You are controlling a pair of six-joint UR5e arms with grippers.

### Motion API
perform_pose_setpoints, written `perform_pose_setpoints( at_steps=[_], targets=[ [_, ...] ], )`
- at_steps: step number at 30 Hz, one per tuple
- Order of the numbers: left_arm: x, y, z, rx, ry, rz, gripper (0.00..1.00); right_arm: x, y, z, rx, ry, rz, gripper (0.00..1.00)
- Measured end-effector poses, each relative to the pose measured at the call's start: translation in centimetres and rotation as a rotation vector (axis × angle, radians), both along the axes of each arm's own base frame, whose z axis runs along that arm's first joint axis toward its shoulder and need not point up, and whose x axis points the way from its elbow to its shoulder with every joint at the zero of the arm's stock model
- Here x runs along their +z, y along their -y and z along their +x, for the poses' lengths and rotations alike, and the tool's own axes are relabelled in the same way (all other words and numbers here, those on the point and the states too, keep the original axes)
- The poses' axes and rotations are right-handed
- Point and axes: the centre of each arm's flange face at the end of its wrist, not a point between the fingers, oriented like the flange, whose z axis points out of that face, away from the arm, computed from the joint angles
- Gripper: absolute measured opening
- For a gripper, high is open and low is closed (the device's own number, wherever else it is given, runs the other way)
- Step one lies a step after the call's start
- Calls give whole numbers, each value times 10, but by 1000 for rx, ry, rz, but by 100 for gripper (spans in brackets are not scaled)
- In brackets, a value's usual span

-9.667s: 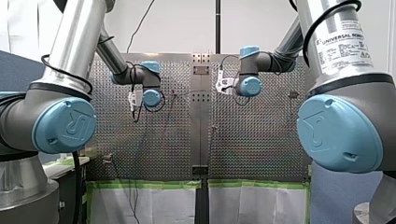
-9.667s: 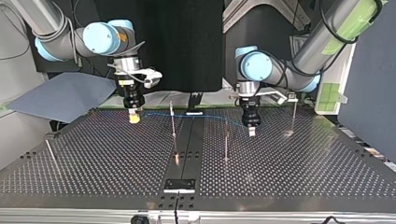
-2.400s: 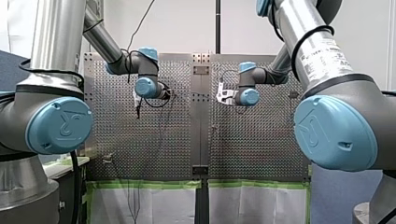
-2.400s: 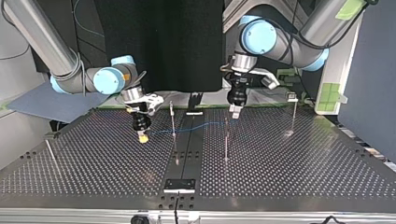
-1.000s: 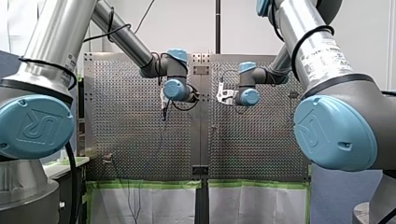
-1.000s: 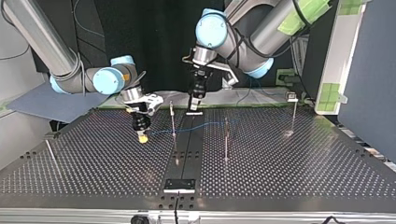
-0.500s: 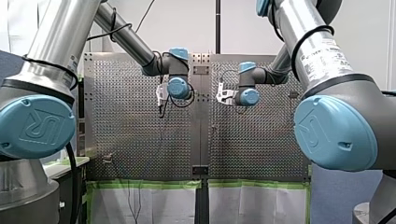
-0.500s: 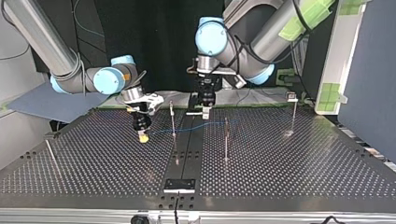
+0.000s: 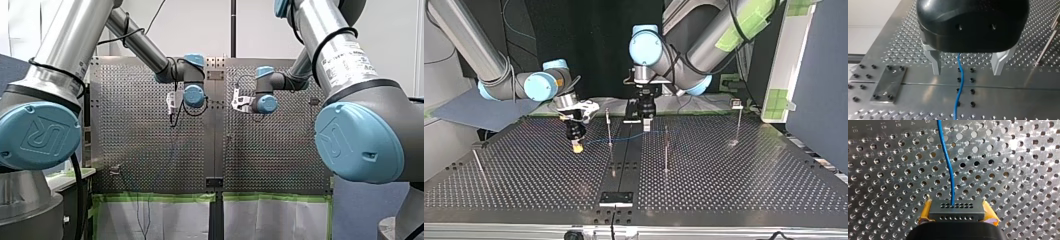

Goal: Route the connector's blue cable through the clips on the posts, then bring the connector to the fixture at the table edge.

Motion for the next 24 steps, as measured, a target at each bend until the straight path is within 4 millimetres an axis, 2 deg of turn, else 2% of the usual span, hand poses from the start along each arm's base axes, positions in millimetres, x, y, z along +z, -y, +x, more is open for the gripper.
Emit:
perform_pose_setpoints(
  at_steps=[10,18,24],
  targets=[
    [-14,16,22,28,-14,8,100,0,0,0,0,-1,-3,16],
    [3,18,41,75,27,-22,100,0,0,0,0,-3,-2,16],
    [6,14,47,85,32,-20,100,0,0,0,0,-4,-2,16]
  ],
)
